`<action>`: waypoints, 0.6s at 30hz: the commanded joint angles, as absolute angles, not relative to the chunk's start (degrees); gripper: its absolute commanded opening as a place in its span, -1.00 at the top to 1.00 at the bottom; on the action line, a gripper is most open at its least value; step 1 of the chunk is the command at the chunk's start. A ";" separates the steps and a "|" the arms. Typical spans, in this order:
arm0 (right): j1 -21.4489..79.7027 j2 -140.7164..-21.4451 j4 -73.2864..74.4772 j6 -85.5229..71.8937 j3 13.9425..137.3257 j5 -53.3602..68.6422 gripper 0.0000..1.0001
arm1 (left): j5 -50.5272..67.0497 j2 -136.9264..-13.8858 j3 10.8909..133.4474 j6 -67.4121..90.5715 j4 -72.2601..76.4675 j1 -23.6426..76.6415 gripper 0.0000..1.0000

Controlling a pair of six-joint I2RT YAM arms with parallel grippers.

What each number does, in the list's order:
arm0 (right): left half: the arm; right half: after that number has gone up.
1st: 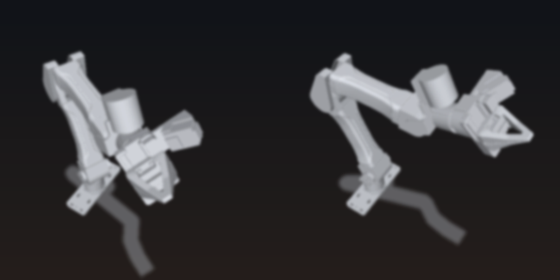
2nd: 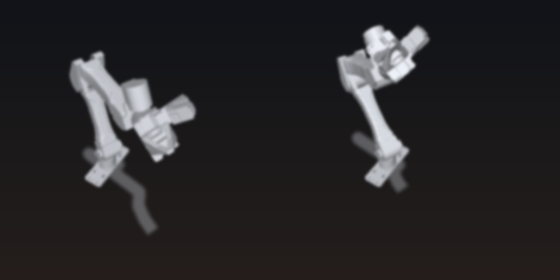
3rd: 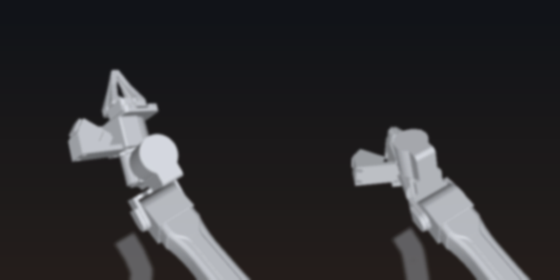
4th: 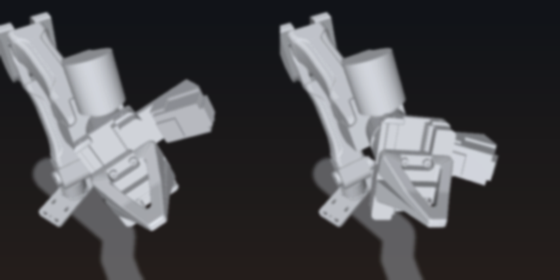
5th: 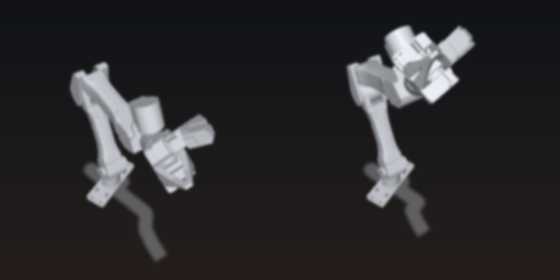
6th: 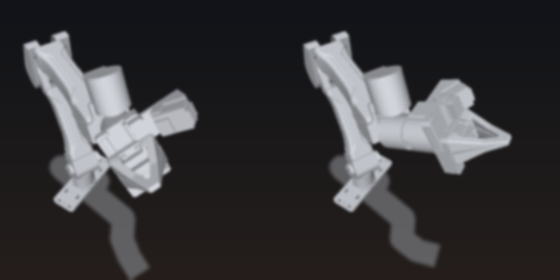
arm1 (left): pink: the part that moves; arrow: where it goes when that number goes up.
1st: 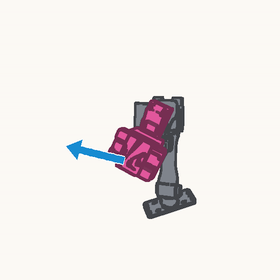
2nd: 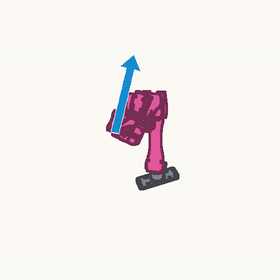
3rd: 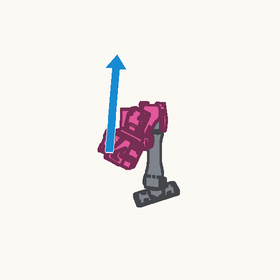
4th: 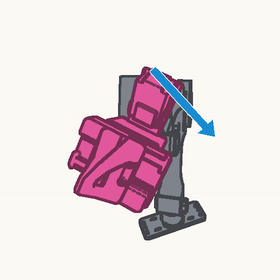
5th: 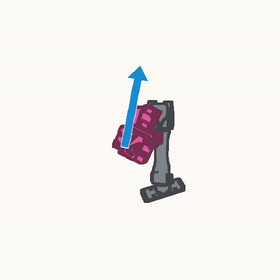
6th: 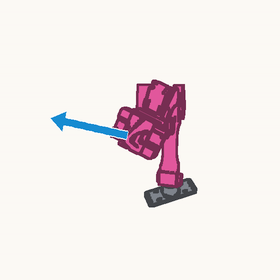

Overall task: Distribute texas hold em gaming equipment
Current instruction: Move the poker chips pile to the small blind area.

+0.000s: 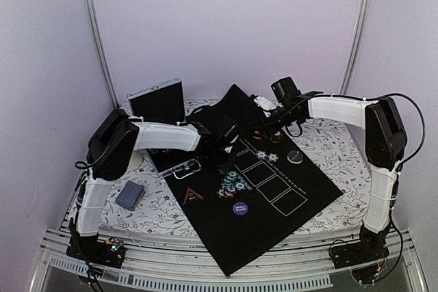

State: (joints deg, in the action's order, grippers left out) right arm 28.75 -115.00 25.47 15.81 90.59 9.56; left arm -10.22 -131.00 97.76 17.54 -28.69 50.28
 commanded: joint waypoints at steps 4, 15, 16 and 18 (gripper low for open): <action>30.13 -114.25 22.58 10.21 85.29 13.38 -0.27 | -9.48 -125.63 85.60 20.56 -29.39 50.88 0.40; 36.23 -111.28 22.08 6.65 77.35 18.20 0.11 | -8.40 -116.76 80.50 22.47 -27.29 50.89 0.33; 37.05 -110.83 21.97 6.41 76.48 18.05 0.11 | -8.29 -115.76 80.24 22.48 -27.11 50.93 0.30; 38.41 -110.81 21.46 5.47 75.20 18.31 0.12 | -8.20 -113.56 79.71 22.46 -26.84 50.97 0.28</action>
State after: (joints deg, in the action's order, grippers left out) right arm 35.51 -114.21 22.65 7.66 77.45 16.16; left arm -9.19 -118.63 80.73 21.80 -26.50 50.33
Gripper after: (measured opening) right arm 0.444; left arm 0.350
